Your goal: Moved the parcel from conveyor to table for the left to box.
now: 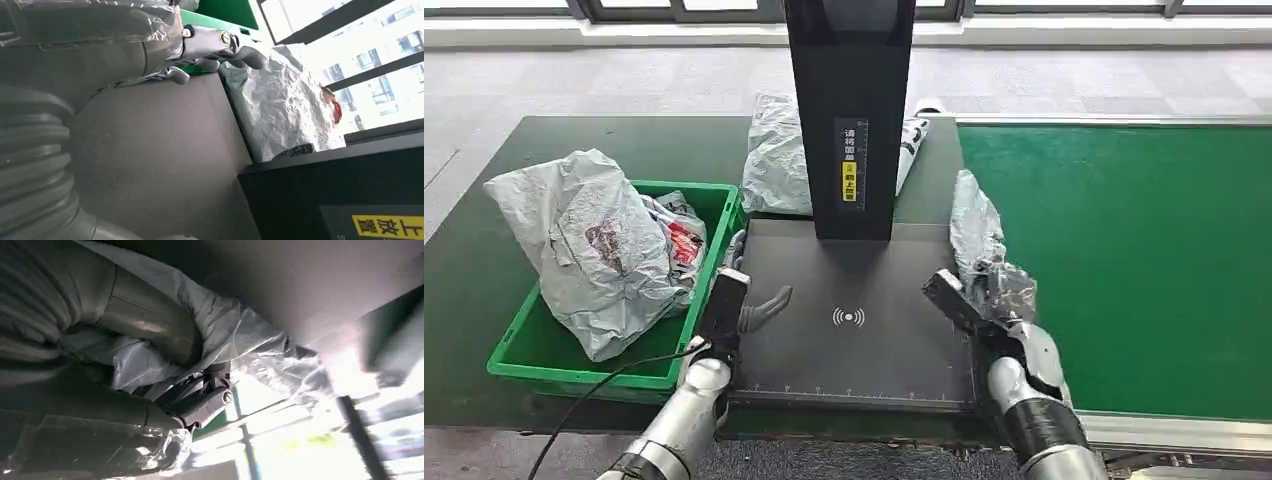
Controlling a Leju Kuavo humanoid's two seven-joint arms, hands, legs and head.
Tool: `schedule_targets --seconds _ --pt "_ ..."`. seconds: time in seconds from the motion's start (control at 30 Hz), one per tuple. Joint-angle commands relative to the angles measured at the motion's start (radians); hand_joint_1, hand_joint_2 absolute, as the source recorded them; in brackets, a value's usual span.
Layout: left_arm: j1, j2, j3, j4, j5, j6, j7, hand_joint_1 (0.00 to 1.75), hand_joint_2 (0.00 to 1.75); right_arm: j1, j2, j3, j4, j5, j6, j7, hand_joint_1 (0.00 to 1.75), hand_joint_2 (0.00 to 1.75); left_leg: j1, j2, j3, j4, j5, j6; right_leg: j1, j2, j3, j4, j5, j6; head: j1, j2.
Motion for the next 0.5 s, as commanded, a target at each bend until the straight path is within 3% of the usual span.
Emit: schedule_targets --seconds 0.03,0.17,0.2,0.47,0.5 --pt "0.0 0.009 0.021 0.001 -0.023 0.009 0.007 0.0 1.75 0.095 -0.03 0.446 -0.246 -0.05 0.087 0.015 1.75 1.75 0.001 0.005 0.002 0.0 -0.002 0.0 0.001 0.003 0.001 -0.001 0.0 -0.001 0.0 0.0" --pt "-0.011 0.008 0.021 0.012 -0.028 -0.01 0.006 0.0 1.75 0.08 -0.044 0.476 -0.232 -0.065 0.147 0.004 1.75 1.75 0.001 0.002 0.001 0.0 -0.001 0.0 0.001 0.001 0.0 -0.001 0.0 -0.001 0.0 0.0" --pt "-0.037 0.006 0.015 0.031 -0.027 -0.032 0.008 0.0 1.75 0.074 -0.036 0.489 -0.202 -0.123 0.248 -0.011 1.75 1.75 0.001 0.002 0.001 0.0 -0.001 0.0 0.001 0.001 0.001 -0.001 0.0 -0.001 0.0 0.0" --pt "-0.183 -0.044 -0.033 0.161 -0.043 -0.066 0.038 0.0 1.75 0.017 -0.019 0.587 -0.026 -0.121 0.319 0.074 1.75 1.75 0.001 -0.001 0.0 0.0 0.001 -0.001 0.002 -0.003 0.001 -0.002 0.002 -0.002 0.0 0.0" --pt "-0.189 -0.047 -0.035 0.171 -0.04 -0.059 0.029 0.0 1.75 0.02 -0.024 0.592 -0.013 -0.116 0.317 0.086 0.44 1.75 0.001 -0.001 0.0 0.0 0.002 -0.001 0.001 -0.003 0.001 -0.001 0.002 -0.001 0.0 0.0"
